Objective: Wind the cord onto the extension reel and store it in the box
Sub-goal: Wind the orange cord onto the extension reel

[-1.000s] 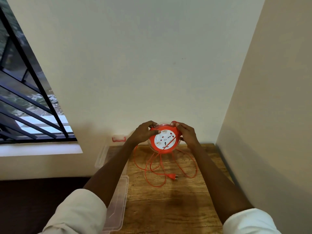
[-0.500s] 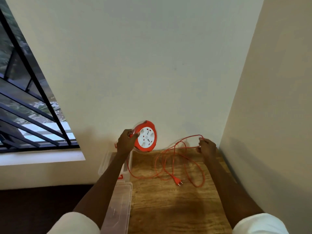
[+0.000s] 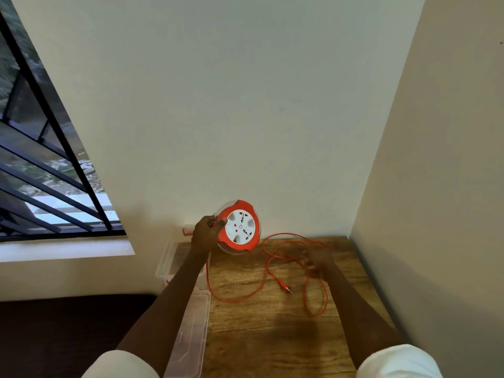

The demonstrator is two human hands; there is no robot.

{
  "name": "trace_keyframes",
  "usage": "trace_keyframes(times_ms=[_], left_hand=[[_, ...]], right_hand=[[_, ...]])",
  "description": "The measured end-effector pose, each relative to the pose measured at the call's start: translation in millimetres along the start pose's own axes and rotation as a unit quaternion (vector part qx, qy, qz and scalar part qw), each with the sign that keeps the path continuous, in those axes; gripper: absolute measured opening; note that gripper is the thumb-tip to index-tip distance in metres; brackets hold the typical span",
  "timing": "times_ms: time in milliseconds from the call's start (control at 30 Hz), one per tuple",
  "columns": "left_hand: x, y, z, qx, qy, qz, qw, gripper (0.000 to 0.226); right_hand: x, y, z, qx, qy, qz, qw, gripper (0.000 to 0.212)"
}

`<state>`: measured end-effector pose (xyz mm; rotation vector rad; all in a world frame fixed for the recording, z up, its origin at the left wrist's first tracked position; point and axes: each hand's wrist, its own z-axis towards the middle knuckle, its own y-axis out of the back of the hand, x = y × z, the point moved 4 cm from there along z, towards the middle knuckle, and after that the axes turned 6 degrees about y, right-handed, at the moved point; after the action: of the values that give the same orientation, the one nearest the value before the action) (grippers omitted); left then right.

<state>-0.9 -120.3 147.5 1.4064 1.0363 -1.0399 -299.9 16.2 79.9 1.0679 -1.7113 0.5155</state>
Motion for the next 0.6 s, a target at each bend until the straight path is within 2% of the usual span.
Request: trace_keyframes(times_ms=[67, 133, 233, 300, 367, 433, 500, 533, 600], left_hand=[[-1.3, -1.7, -1.6, 0.012, 0.008, -0.023, 1.0, 0.029], [-5.5, -3.5, -1.7, 0.039, 0.014, -0.041, 0.998, 0.026], [-16.3, -8.6, -1.0, 0.098, 0.0, -0.049, 0.994, 0.028], [-26.1, -14.4, -3.6, 0.141, -0.008, -0.059, 0.988, 0.026], [-36.0, -19.9, -5.8, 0.174, -0.024, -0.041, 0.984, 0.022], [-40.5, -26.9, -5.1, 0.188, -0.037, -0.022, 0.981, 0.025], [-39.2, -31.9, -7.2, 0.144, -0.058, 0.019, 0.988, 0.033], [-36.8, -32.8, -10.6, 0.086, -0.09, 0.061, 0.99, 0.033], [-29.2, -35.6, -24.8, -0.039, -0.152, 0.111, 0.981, 0.016]], right_hand=[[3.3, -5.4, -3.7, 0.06, 0.013, -0.139, 0.988, 0.018], [23.2, -13.8, -8.9, 0.08, 0.089, -0.197, 0.973, 0.021], [71.1, -31.8, -23.8, 0.088, 0.215, -0.128, 0.964, 0.029], [100.8, -45.7, -33.2, 0.131, 0.269, -0.091, 0.95, 0.042], [124.0, -55.2, -36.7, 0.17, 0.328, -0.121, 0.921, 0.045], [136.9, -57.3, -34.8, 0.177, 0.355, -0.155, 0.905, 0.045], [141.1, -55.1, -29.3, 0.17, 0.351, -0.156, 0.907, 0.043], [141.6, -53.1, -27.1, 0.159, 0.352, -0.157, 0.909, 0.042], [142.1, -48.7, -22.9, 0.129, 0.36, -0.15, 0.912, 0.038]])
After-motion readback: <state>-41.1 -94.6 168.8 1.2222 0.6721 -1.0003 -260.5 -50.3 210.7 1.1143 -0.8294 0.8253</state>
